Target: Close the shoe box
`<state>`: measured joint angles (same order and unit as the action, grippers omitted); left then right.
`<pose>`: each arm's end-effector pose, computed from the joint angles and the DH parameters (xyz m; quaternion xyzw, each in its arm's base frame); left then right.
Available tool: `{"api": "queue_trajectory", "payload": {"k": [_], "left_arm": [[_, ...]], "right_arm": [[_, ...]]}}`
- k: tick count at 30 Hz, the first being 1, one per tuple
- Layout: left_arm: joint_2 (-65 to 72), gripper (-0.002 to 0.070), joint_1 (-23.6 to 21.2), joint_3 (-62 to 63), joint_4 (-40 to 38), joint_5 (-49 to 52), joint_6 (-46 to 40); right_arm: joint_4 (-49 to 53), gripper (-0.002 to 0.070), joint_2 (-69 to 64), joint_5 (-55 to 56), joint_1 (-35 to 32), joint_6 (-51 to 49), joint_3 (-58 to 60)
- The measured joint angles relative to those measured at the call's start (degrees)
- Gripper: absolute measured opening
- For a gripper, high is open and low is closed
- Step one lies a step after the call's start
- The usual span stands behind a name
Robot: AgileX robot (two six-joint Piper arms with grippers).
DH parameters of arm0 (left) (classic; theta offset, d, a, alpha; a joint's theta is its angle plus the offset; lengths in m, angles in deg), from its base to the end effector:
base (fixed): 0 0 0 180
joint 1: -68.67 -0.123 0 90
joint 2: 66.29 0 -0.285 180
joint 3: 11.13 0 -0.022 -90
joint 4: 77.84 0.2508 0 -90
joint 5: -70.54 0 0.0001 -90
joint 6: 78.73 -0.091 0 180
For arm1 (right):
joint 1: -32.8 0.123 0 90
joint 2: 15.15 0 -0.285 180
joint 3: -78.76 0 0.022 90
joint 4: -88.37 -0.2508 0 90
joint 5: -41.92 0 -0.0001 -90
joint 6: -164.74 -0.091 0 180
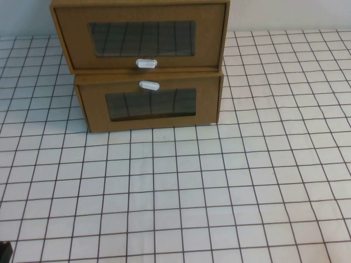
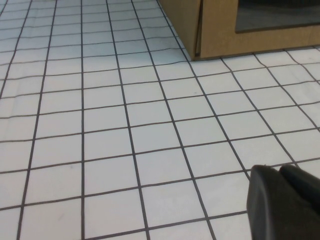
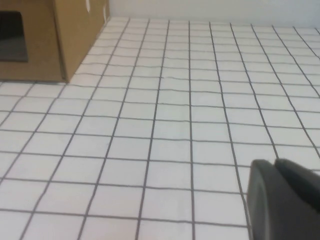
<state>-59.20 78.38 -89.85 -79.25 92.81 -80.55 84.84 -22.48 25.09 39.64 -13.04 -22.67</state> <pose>0.0513 -0.0096 0.1701 0.0749 0.8059 -0.0508 0.5851 0.0541 0.0081 0.1791 -0.0443 0.7797 0.0505 0.6225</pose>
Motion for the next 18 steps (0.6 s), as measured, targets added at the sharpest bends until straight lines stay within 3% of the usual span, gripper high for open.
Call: {"api": "queue_trajectory", "payload": {"k": [18], "left_arm": [[0.0, -0.0002, 0.0, 0.0, 0.0, 0.0, 0.0]], "right_arm": [[-0.38, -0.0013, 0.0, -3.58, -3.97, 0.0, 0.0]]}}
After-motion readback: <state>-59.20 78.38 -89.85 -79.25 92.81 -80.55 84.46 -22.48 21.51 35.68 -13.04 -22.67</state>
